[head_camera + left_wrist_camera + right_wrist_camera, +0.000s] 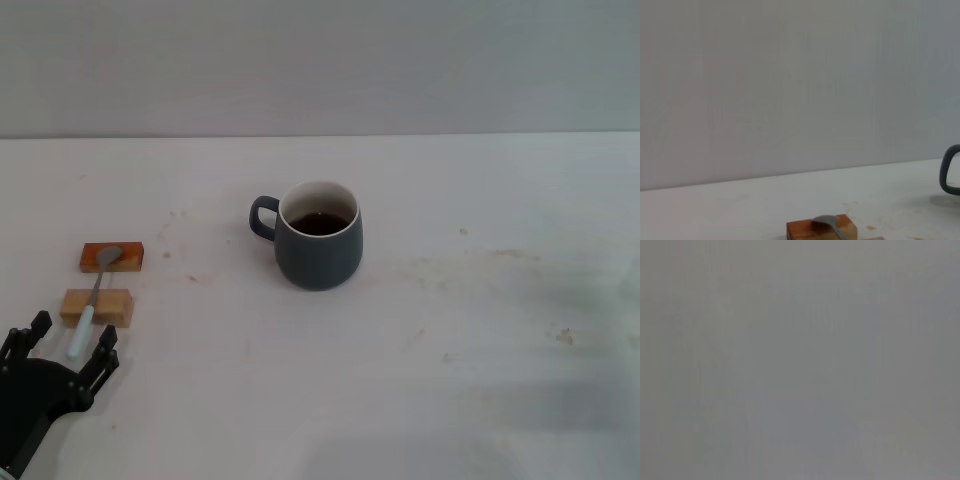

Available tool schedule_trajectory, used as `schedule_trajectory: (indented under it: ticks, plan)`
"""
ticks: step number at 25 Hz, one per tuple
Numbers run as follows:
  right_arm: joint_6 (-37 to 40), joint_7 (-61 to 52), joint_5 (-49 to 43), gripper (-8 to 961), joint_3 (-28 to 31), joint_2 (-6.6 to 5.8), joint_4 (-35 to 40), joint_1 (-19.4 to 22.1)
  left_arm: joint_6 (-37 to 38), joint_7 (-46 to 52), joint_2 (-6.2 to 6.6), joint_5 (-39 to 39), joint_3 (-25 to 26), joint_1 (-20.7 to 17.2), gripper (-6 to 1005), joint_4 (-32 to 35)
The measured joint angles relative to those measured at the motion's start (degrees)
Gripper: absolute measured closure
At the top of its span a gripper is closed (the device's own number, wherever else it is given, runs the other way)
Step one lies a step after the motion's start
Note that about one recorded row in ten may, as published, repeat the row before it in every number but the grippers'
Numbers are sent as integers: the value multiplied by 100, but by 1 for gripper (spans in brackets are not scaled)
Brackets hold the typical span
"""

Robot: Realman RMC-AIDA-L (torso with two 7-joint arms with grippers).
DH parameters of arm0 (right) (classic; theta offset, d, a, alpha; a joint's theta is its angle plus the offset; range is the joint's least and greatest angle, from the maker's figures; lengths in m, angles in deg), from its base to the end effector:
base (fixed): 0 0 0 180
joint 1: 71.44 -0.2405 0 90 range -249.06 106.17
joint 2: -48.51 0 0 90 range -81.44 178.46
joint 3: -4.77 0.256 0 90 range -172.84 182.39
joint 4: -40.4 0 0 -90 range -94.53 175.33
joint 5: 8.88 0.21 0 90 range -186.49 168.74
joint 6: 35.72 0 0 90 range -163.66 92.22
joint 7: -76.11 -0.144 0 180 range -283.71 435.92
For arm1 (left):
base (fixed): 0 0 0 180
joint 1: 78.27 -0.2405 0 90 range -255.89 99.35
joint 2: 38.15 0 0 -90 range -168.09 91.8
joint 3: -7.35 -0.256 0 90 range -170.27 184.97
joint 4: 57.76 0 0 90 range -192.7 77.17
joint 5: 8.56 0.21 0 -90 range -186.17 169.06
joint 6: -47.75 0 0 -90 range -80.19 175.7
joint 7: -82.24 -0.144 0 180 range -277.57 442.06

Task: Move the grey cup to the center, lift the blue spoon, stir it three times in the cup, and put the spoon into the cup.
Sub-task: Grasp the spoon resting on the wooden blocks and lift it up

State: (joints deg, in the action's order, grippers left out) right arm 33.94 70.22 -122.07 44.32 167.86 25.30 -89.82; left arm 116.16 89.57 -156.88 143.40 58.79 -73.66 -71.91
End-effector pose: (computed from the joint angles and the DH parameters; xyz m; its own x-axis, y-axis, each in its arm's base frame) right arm 0.3479 0.2964 -0.0124 0.6215 0.0514 -0.7817 -0.7834 0.0327 -0.6207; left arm -0.3772 0.2101 -0.0459 0.7558 0.1393 0.6398 0.6535 -0.2229 -0.7234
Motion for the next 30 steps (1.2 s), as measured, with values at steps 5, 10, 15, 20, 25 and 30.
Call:
schedule_trajectory:
  ticks: [5, 10, 15, 20, 25, 30]
  plan:
    - [-12, 0, 0, 954, 0, 0, -65, -10, -52, -4, 0, 2, -27, 14, 231, -1]
    - [-22, 0, 0, 954, 0, -5, -66, -30, -92, -9, 0, 16, -29, 13, 236, -1]
    - [-25, 0, 0, 954, 4, -8, -61, -50, -107, -181, -3, 7, -30, 6, 241, -61]
    - [-30, 0, 0, 954, 22, -9, -59, -61, -103, -207, -4, 5, -29, 4, 245, -68]
    - [-32, 0, 0, 954, 37, -17, -53, -76, -159, -162, -7, 1, -22, 42, 276, -71]
    - [-32, 3, 0, 954, 44, -17, -29, -116, -290, -160, -9, 0, -15, 88, 345, -71]
